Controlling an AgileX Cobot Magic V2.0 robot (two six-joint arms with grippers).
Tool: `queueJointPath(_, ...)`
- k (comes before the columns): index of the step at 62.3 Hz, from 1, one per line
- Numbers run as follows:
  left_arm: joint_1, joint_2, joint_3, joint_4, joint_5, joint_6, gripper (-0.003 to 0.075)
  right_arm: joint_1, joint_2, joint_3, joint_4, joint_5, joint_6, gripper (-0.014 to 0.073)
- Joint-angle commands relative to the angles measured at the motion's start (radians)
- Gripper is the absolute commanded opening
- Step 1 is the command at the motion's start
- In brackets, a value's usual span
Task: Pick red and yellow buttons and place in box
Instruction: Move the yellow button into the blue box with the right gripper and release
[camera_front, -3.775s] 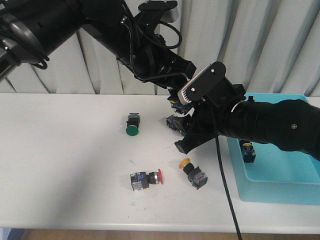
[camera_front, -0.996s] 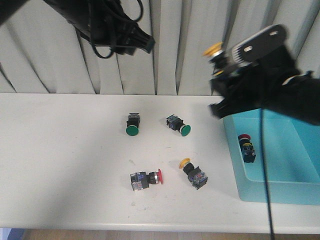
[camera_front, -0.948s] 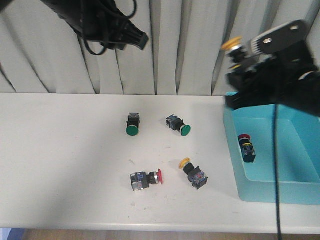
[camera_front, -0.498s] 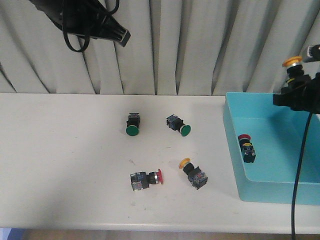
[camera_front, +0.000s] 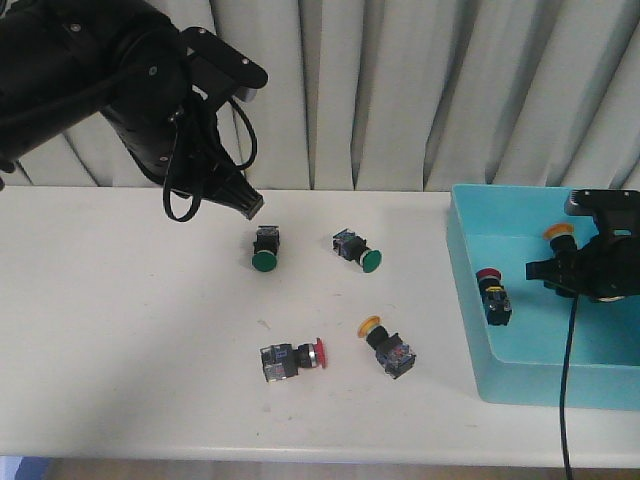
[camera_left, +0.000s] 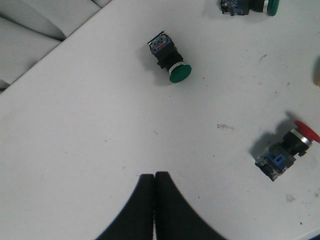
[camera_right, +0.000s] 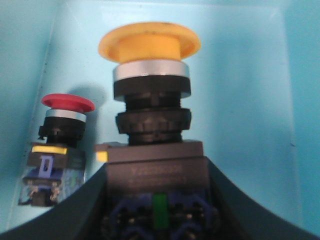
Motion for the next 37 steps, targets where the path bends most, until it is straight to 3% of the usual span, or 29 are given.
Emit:
queueJointPath(1, -0.001, -0.048, -0.02, 0.021, -0.056, -0.01, -0.0007, -0.005, 0.002, -0.076, -0.009, 0.026, -0.002, 0.0108)
queueJointPath(12, -0.001, -0.048, -0.02, 0.021, -0.045, -0.01, -0.0007, -0.005, 0.067, -0.132, -0.067, 0.127, 0.027, 0.0223)
queueJointPath(28, -0.001, -0.048, -0.02, 0.021, -0.03, -0.01, -0.0007, -0.005, 0.105, -0.133, -0.262, 0.141, 0.231, 0.037)
queueJointPath(37, -0.001, -0.048, -0.02, 0.021, -0.025, -0.01, -0.0007, -0.005, 0.105, -0.152, -0.308, 0.153, 0.268, 0.0451)
